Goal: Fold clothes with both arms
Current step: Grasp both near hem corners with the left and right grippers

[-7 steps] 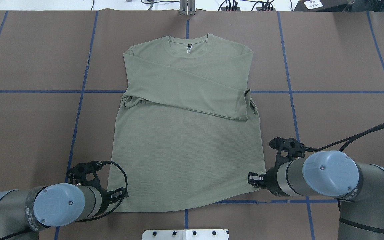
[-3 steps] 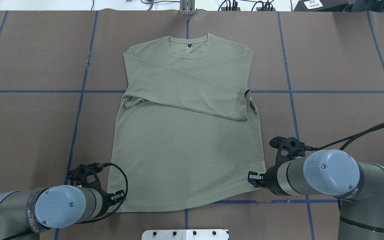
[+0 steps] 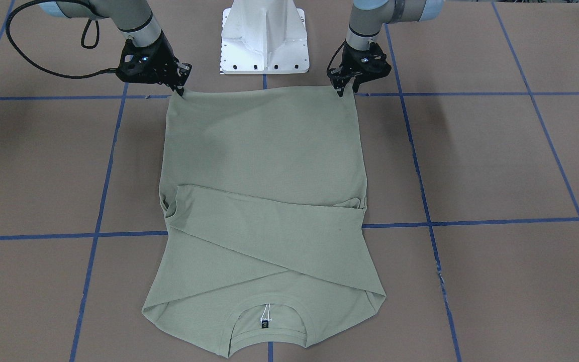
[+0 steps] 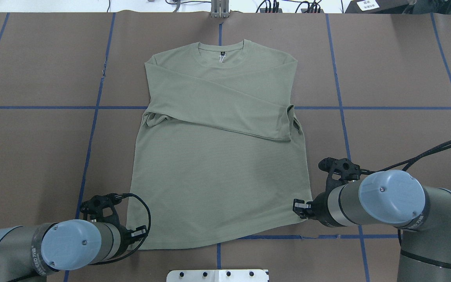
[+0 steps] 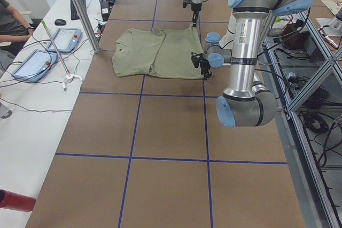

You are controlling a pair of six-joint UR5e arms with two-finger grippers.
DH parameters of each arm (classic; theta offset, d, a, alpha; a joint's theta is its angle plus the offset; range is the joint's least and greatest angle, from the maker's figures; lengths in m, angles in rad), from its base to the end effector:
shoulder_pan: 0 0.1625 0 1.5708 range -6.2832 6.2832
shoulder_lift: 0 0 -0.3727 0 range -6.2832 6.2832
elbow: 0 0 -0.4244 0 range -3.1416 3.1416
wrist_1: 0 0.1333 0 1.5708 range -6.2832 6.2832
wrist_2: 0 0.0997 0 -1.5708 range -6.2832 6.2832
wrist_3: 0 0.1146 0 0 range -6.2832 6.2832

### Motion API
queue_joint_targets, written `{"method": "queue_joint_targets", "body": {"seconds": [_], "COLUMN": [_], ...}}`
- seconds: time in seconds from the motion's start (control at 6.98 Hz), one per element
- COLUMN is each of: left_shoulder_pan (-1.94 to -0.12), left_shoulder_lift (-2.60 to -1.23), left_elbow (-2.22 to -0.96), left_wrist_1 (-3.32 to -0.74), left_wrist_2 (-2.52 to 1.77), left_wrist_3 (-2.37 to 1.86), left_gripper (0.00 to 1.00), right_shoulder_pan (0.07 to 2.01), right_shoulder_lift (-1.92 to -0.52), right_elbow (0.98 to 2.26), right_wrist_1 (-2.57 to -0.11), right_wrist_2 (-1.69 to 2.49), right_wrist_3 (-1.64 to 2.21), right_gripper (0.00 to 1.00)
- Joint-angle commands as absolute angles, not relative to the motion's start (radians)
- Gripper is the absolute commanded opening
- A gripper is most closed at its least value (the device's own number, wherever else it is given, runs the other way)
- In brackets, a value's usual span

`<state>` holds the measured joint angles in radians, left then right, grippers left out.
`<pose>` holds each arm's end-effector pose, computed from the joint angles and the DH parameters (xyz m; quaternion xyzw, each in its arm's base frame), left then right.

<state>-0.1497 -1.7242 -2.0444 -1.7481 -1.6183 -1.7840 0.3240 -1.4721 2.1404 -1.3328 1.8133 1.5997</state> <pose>0.5270 -0.2088 0.2894 -0.0343 0.3904 -0.1569 0.9065 -0.4582 -0.2655 0.2605 -0.0437 -0.4458 0.1045 0.8879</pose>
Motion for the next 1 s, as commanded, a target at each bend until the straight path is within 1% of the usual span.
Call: {"method": "queue_joint_targets", "body": {"seconds": [0.0, 0.14, 0.29, 0.43, 0.57, 0.72, 0.86], "left_shoulder_pan": [-0.149, -0.149, -0.143, -0.137, -0.138, -0.138, -0.138], "left_shoulder_lift": [-1.724, -1.724, -1.724, -1.724, -1.724, -1.695, -1.631], "left_elbow": [-2.049, -2.049, -2.049, -2.051, -2.055, -2.093, -2.171], "left_wrist_1": [-1.747, -1.747, -1.747, -1.747, -1.747, -1.747, -1.746], "left_wrist_2": [-1.618, -1.618, -1.617, -1.615, -1.615, -1.617, -1.618], "left_wrist_3": [-1.784, -1.784, -1.784, -1.784, -1.784, -1.784, -1.778], "left_gripper": [0.24, 0.16, 0.11, 0.00, 0.00, 0.00, 0.00], "right_shoulder_pan": [0.328, 0.328, 0.328, 0.330, 0.331, 0.340, 0.350], "right_shoulder_lift": [-1.473, -1.473, -1.473, -1.473, -1.473, -1.474, -1.495], "right_elbow": [2.137, 2.137, 2.138, 2.138, 2.138, 2.141, 2.161], "right_wrist_1": [-1.333, -1.333, -1.333, -1.333, -1.333, -1.333, -1.335], "right_wrist_2": [1.816, 1.816, 1.816, 1.816, 1.819, 1.836, 1.839], "right_wrist_3": [1.597, 1.595, 1.595, 1.595, 1.595, 1.595, 1.597], "right_gripper": [0.00, 0.00, 0.00, 0.00, 0.00, 0.00, 0.00]}}
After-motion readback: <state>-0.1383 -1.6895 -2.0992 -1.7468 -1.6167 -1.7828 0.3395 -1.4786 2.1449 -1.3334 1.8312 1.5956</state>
